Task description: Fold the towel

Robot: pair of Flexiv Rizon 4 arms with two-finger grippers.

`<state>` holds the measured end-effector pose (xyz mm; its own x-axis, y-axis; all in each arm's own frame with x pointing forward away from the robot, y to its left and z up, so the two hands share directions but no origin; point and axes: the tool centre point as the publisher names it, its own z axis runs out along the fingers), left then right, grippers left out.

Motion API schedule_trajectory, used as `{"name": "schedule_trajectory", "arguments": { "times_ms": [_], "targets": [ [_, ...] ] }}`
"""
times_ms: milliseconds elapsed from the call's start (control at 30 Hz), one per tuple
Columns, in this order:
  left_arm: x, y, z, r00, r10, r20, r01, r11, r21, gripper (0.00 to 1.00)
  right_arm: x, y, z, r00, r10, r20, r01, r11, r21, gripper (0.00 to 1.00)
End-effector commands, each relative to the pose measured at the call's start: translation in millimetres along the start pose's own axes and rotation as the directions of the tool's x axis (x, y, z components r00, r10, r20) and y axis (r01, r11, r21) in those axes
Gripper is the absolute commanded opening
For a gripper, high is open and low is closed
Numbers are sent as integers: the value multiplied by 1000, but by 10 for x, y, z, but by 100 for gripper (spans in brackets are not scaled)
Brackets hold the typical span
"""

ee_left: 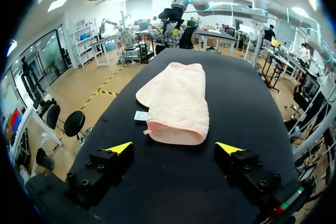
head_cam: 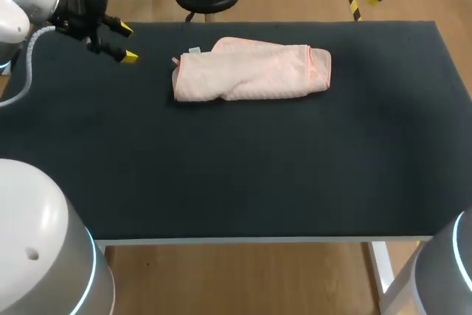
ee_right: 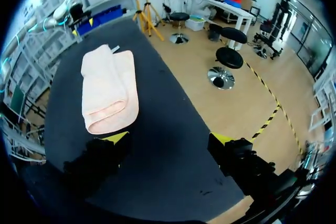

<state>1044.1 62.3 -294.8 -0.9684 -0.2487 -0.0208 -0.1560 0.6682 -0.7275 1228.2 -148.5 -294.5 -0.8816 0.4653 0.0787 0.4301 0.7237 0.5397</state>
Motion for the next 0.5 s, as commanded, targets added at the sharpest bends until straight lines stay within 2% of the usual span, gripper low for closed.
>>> {"name": "schedule_trajectory", "arguments": {
  "times_ms": [33, 300, 500],
  "targets": [
    [-3, 6, 6, 1000, 1, 0, -1, 1000, 2, 100, -126, -211, 95, 920, 319, -227, -391, 786, -479, 100],
    [-3, 6, 6, 1000, 1, 0, -1, 1000, 2, 100, -12, -307, 377, 866, 387, -316, -498, 719, -484, 100],
    [-3, 6, 6, 1000, 1, 0, -1, 1000, 2, 100, 213, -263, 624, 827, 441, -349, -562, 688, -459, 100]
  ]
}}
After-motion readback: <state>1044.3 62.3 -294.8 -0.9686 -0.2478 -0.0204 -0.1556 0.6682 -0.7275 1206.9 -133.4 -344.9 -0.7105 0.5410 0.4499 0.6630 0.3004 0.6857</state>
